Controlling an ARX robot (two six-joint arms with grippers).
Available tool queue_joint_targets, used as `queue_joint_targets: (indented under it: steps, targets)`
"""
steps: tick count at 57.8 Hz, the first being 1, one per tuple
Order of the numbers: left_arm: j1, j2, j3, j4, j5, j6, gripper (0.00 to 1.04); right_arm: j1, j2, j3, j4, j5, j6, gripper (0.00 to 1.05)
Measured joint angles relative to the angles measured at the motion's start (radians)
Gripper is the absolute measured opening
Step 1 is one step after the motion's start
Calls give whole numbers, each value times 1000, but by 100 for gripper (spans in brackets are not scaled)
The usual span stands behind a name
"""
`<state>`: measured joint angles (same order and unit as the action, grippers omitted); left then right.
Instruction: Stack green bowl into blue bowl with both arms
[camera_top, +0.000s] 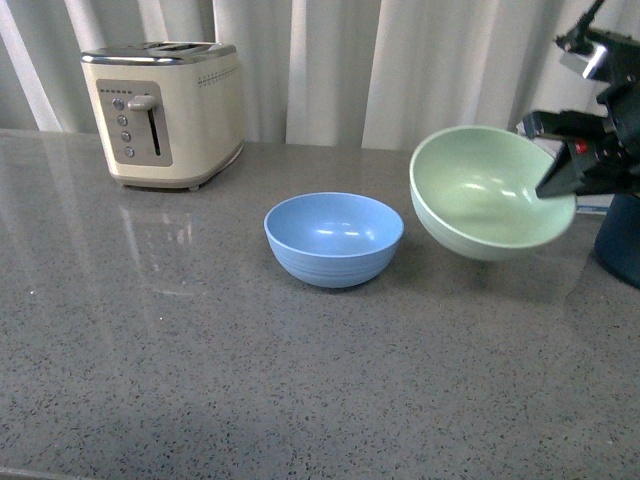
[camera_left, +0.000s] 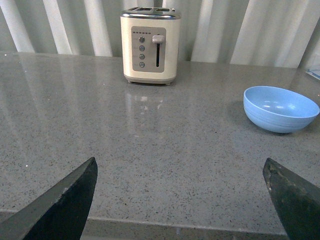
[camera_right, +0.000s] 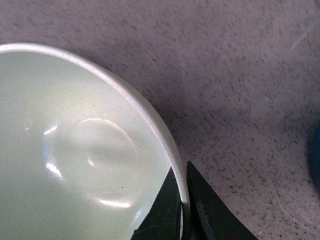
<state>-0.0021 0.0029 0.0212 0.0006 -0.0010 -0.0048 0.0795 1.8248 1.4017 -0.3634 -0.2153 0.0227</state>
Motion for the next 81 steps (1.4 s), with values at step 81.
queue_joint_targets:
  steps: [81]
  targets:
    - [0,0,0,0,0,0,98,194,221,258,-5,-90,14,1]
